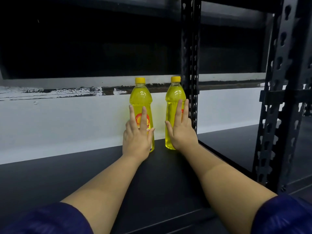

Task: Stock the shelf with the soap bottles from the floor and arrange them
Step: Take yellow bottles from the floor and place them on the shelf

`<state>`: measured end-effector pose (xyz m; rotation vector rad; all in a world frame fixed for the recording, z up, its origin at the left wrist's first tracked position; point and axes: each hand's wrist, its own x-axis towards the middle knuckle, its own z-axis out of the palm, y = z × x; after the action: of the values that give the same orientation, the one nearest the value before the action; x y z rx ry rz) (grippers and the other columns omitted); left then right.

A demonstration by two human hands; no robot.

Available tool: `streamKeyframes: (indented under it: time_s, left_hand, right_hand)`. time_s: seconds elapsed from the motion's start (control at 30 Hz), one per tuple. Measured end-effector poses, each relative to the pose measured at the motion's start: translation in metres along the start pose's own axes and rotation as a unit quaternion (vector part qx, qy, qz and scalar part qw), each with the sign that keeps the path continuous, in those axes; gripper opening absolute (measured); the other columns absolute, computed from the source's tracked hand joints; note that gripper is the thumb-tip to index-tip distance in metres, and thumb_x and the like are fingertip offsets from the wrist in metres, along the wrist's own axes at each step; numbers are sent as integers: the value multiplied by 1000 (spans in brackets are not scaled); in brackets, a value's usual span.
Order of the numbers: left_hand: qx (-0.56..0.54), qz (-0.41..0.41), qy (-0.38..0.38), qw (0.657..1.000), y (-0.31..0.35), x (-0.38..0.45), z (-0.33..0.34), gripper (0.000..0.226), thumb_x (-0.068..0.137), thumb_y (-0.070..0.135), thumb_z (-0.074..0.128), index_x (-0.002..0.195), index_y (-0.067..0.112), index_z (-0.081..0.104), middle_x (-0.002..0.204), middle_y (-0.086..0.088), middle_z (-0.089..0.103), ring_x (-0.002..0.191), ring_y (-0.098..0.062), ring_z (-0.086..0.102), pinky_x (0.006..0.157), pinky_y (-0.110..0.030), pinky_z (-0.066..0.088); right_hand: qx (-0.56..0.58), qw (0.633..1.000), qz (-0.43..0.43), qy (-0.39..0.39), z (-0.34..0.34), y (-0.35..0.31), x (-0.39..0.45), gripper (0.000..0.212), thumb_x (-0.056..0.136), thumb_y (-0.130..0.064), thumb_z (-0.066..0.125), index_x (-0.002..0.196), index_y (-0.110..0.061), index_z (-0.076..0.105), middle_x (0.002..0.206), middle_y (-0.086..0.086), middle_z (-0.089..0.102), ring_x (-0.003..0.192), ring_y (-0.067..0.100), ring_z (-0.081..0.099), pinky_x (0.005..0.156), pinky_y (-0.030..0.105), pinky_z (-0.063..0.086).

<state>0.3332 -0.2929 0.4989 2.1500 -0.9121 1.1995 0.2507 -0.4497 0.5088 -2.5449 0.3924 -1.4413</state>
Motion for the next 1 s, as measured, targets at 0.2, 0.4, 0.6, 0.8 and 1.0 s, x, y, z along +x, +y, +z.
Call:
streamKeyframes:
  time_s: [0.2, 0.4, 0.6, 0.8, 1.0]
  left_hand:
    - [-68, 24, -28, 997, 3, -5, -10, 81, 104, 29, 48, 165, 27, -5, 169, -4, -26, 149, -40, 26, 104, -50, 50]
    - [-115, 9, -45, 992, 4, -5, -14, 84, 102, 27, 58, 164, 39, 2, 167, 11, -28, 138, -37, 41, 102, -45, 51]
    - [-108, 27, -108, 988, 4, -1, -6, 84, 99, 24, 61, 162, 46, 10, 165, 18, -32, 133, -35, 46, 95, -40, 55]
    - [-178, 53, -146, 972, -11, 5, 6, 83, 99, 11, 64, 161, 46, 21, 165, 25, -26, 149, -27, 36, 105, -42, 54]
    - [-223, 43, -163, 960, -9, 13, 8, 83, 98, 11, 67, 160, 45, 24, 166, 26, -19, 154, -16, 25, 104, -26, 51]
  right_hand:
    - [-18, 999, 1, -34, -8, 3, -10, 86, 107, -46, 39, 164, -26, -22, 171, 0, -29, 108, 32, 58, 82, 47, 55]
    - [-54, 995, 39, -70, -10, 5, -12, 88, 108, -48, 43, 162, -34, -25, 175, -2, -17, 112, 33, 63, 83, 47, 58]
    - [-64, 993, 63, -77, -10, 8, -7, 101, 102, -44, 62, 163, -40, -17, 160, 10, 35, 126, 34, 59, 91, 50, 57]
    - [-36, 985, 68, -152, -6, 16, -6, 118, 94, -27, 74, 157, -55, -21, 170, 6, 21, 134, 37, 54, 99, 50, 55]
    - [-39, 988, 74, -133, -3, 16, -7, 119, 91, -26, 79, 158, -51, -16, 160, 9, 33, 131, 35, 55, 95, 50, 55]
